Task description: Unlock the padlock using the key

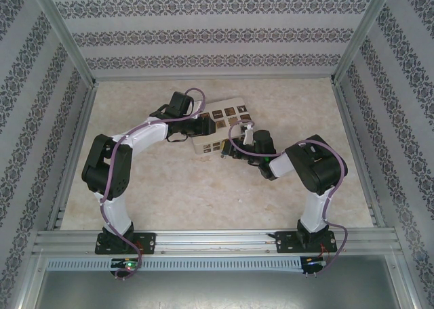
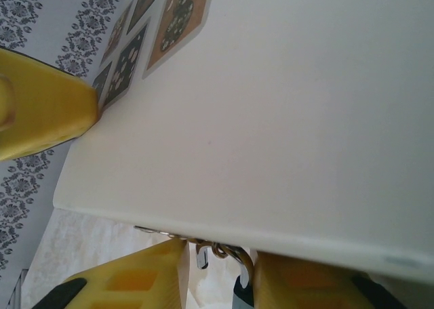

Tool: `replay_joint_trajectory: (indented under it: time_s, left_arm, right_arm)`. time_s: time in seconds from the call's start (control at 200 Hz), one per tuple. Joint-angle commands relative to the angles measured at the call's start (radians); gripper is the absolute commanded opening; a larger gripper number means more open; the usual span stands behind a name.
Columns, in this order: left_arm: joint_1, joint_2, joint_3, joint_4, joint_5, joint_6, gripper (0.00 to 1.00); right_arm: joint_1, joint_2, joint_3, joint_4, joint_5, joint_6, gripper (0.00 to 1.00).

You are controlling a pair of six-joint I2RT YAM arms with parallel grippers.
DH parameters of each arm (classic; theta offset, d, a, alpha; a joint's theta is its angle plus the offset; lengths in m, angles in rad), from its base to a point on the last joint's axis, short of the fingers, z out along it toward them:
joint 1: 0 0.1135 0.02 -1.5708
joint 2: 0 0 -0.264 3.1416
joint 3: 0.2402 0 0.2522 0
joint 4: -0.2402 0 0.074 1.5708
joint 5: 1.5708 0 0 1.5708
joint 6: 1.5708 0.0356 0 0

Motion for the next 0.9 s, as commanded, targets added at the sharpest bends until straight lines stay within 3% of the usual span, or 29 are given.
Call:
replay_joint_trajectory:
  time_s: [0.0, 0.894]
  left_arm:
    - [-0.026, 0.018, -0.050, -0.122, 0.004, -0.021, 0.50]
    - [-0.027, 0.022, -0.051, -0.124, 0.001, -0.018, 0.50]
  right_arm:
    - [-0.003, 0.014, -0.005, 0.065, -0.009, 0.009, 0.28]
    - [-0.006, 0.030, 0.003, 0.045, 0.017, 0.036, 0.02]
